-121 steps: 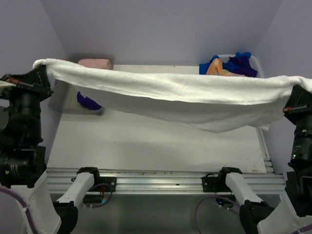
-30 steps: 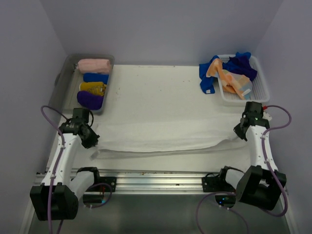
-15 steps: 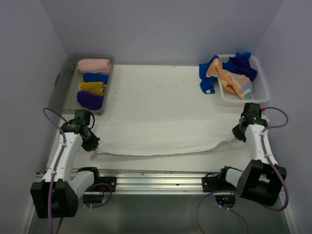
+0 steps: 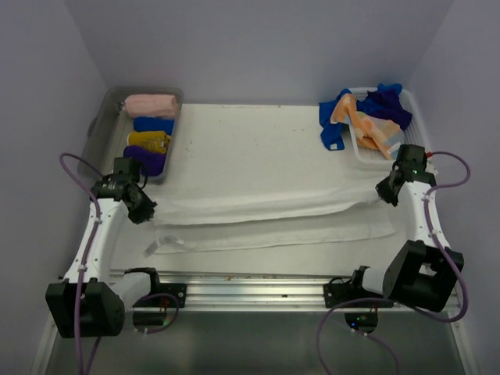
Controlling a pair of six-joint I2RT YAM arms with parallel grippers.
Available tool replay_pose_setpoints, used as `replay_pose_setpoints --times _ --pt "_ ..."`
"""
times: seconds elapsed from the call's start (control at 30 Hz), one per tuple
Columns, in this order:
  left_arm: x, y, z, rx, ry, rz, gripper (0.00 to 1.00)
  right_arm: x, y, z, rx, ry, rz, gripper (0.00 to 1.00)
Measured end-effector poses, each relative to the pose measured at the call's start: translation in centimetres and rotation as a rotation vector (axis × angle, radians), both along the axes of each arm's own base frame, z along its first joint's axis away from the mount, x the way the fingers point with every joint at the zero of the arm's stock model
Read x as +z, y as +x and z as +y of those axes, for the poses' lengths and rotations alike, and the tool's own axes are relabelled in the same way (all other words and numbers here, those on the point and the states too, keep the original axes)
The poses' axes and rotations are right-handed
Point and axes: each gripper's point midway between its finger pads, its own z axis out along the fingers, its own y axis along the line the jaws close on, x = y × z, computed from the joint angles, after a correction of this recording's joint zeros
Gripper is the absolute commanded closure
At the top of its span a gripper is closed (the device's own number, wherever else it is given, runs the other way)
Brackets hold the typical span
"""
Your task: Roll the towels
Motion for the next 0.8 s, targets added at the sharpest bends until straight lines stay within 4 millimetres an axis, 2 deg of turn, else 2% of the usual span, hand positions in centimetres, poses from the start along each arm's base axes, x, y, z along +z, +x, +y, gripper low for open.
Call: replay_pose_setpoints --times 0.13,0.27,0.33,0.53,0.63,0.8 --pt "1.3 2.0 0.1 -0.008 0.005 -0.037 1.0 1.0 2.3 -0.1 -0.005 0.023 -0.05 1.0" --pt "1.3 2.6 0.2 -0.014 0.008 -0.053 1.0 0.5 2.6 -0.1 -0.009 0.034 -0.049 1.0" --pt "0.4 2.2 0.2 -0.015 0.007 -0.037 1.0 -0.3 2.3 0.0 -0.011 0.039 -0.037 1.0" --pt "-4.5 -2.0 -0.2 -0.017 -0.013 0.138 1.0 -4.2 -0.8 0.1 -0.034 0.071 0.07 1.0" --pt "-5.2 -2.8 -0.3 -0.017 -0.016 0.172 1.0 -5.1 -1.8 0.1 -0.039 0.076 0.1 1.0" --pt "-5.2 -2.7 -0.2 -0.016 -0.012 0.169 1.0 -5.3 -2.2 -0.3 -0.034 0.069 0.112 1.0"
